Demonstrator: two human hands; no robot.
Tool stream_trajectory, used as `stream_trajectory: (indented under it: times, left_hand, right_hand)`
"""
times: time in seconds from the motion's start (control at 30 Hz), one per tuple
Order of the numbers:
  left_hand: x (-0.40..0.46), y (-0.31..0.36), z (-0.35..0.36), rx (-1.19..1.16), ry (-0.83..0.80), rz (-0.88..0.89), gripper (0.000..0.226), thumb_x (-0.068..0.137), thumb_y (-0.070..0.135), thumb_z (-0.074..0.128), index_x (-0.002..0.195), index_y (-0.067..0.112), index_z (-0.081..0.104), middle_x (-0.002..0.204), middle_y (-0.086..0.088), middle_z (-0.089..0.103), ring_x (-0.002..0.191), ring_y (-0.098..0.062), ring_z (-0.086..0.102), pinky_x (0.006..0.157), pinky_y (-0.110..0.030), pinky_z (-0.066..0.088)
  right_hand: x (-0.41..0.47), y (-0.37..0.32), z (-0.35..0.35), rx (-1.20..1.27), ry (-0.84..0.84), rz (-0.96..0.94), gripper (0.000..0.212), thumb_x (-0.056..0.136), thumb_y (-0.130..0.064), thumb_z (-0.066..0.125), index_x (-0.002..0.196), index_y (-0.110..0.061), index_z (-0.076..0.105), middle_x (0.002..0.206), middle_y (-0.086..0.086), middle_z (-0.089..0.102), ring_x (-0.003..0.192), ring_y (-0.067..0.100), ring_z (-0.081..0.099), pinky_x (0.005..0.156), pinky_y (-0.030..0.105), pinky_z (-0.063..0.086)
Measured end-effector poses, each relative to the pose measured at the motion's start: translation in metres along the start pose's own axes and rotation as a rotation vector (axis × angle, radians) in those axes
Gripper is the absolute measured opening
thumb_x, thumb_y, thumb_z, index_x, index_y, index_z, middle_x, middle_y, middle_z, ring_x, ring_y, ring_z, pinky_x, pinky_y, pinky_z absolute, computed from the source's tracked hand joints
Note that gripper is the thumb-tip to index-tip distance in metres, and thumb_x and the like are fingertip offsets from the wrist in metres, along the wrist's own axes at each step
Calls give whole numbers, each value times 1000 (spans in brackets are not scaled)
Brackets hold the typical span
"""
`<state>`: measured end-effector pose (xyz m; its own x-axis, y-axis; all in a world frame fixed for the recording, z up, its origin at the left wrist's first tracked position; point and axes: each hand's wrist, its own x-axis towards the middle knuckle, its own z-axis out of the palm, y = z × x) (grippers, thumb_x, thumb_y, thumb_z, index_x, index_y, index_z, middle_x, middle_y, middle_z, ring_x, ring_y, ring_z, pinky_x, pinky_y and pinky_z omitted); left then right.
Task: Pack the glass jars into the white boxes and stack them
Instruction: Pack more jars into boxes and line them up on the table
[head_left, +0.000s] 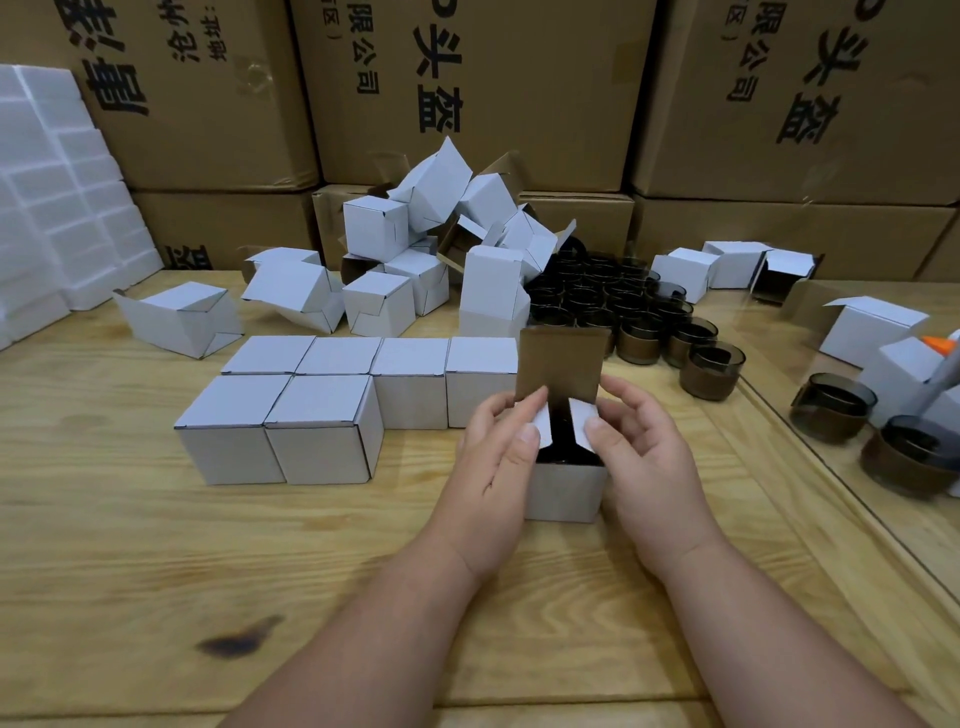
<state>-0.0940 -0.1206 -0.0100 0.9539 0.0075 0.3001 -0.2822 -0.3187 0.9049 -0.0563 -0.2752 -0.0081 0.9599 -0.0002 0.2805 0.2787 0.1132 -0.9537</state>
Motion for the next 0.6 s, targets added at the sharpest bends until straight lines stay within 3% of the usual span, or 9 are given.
stream_trajectory:
  times: [0.1, 0.2, 0.27, 0.3, 0.4, 0.47, 0.53, 0.6]
  left_hand:
    - [2, 0, 1, 17, 27, 37, 35, 97, 44, 41, 129, 51, 52, 148, 12, 38, 143, 1, 33, 121, -28, 29]
    - [2, 1, 0, 13, 55, 77, 29, 96, 39, 47, 121, 47, 60, 143, 16, 44, 136, 7, 40, 108, -12, 34]
    - [1, 1, 0, 0, 96, 114, 25, 95, 34, 52, 116, 46, 59, 135, 19, 51, 122, 8, 50, 93, -5, 38]
    - [1, 0, 0, -17, 109, 107, 25, 95, 34, 53, 114, 48, 58, 129, 24, 54, 113, 4, 56, 87, -8, 43]
    - [1, -1, 1, -84, 112, 13, 27, 91, 45, 57, 111, 62, 49, 120, 35, 57, 90, -1, 64, 81, -20, 51]
    - [1, -2, 2, -120, 124, 22, 35, 91, 43, 59, 114, 64, 43, 124, 39, 56, 106, 14, 59, 87, -20, 50]
    - [1, -1, 2, -129, 129, 32, 44, 92, 41, 60, 121, 65, 36, 134, 32, 55, 127, 11, 52, 94, -23, 49]
    - [1, 2, 1, -122, 112, 30, 51, 93, 45, 60, 126, 71, 31, 140, 25, 54, 132, 5, 50, 98, -23, 49]
  right_hand:
    - [1, 3, -1, -16, -5, -29, 47, 98, 3, 59, 132, -28, 57, 110, -4, 74, 105, 14, 70, 83, 21, 54]
    - [0, 2, 1, -46, -30, -73, 45, 98, 4, 58, 124, -33, 59, 106, -13, 75, 99, 4, 70, 81, 16, 53]
    - [-1, -1, 2, -44, -38, -95, 34, 97, -8, 63, 119, -34, 59, 100, -22, 73, 93, -5, 68, 79, 12, 51]
    - [-2, -2, 2, -31, -39, -99, 29, 95, -17, 64, 119, -32, 59, 99, -23, 73, 93, -6, 68, 79, 11, 51]
    - [-4, -5, 1, 26, -27, -74, 40, 88, -44, 63, 123, -25, 60, 111, -6, 72, 100, 3, 68, 82, 15, 51]
    - [-5, -7, 2, 45, -23, -62, 51, 84, -59, 59, 121, -24, 61, 115, 0, 72, 104, 9, 68, 84, 22, 54]
    - [-5, -9, 2, 49, -27, -77, 52, 84, -62, 55, 115, -20, 61, 112, -1, 72, 102, 12, 68, 85, 29, 56]
    - [-5, -9, 2, 41, -17, -100, 49, 84, -60, 56, 106, -17, 61, 108, -2, 71, 99, 13, 66, 84, 32, 55]
